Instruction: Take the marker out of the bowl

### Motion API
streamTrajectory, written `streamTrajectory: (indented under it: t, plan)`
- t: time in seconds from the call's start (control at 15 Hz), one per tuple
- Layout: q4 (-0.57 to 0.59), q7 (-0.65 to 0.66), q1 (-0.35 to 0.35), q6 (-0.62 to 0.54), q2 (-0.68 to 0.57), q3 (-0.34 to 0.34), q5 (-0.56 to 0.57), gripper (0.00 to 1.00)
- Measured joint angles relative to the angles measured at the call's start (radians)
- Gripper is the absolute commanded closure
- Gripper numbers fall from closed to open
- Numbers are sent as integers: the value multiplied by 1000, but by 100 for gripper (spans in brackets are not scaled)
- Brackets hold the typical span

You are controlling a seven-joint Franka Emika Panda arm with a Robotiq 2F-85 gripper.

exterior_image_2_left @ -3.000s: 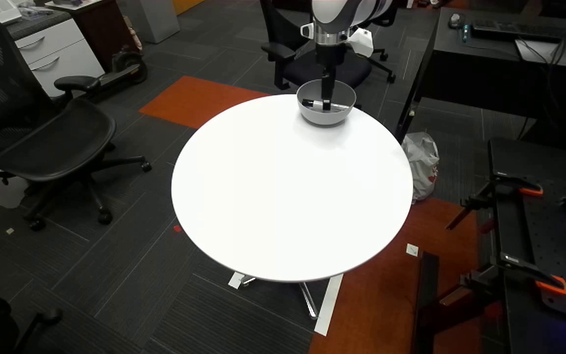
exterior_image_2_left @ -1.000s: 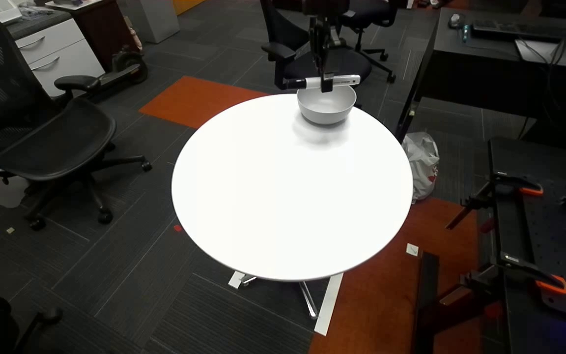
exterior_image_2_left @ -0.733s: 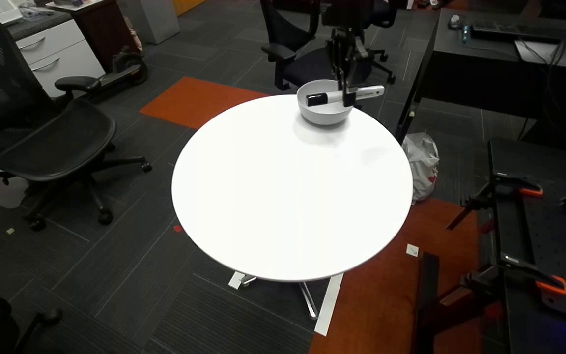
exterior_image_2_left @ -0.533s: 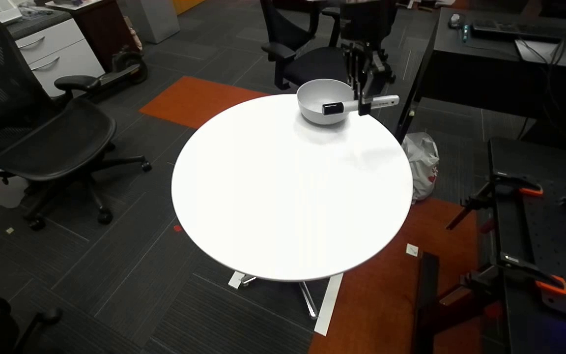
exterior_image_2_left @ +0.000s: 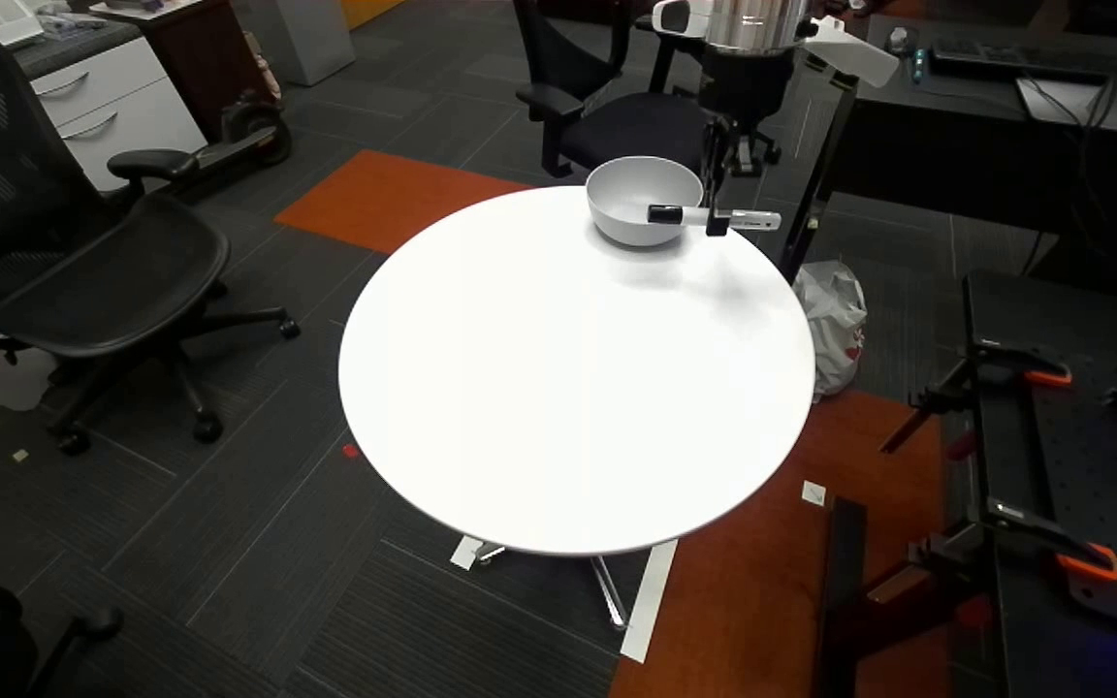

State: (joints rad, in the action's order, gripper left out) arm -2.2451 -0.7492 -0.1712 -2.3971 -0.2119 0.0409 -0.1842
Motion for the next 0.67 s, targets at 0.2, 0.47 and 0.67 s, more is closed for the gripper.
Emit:
streamTrajectory:
  t: [0.2, 0.47, 0.67]
  plan:
    - [2, 0, -19, -19, -35, 4, -22, 95]
    - [15, -3, -30, -20, -73, -2, -41, 95]
    - [32, -14, -32, -20, -91, -9, -41, 95]
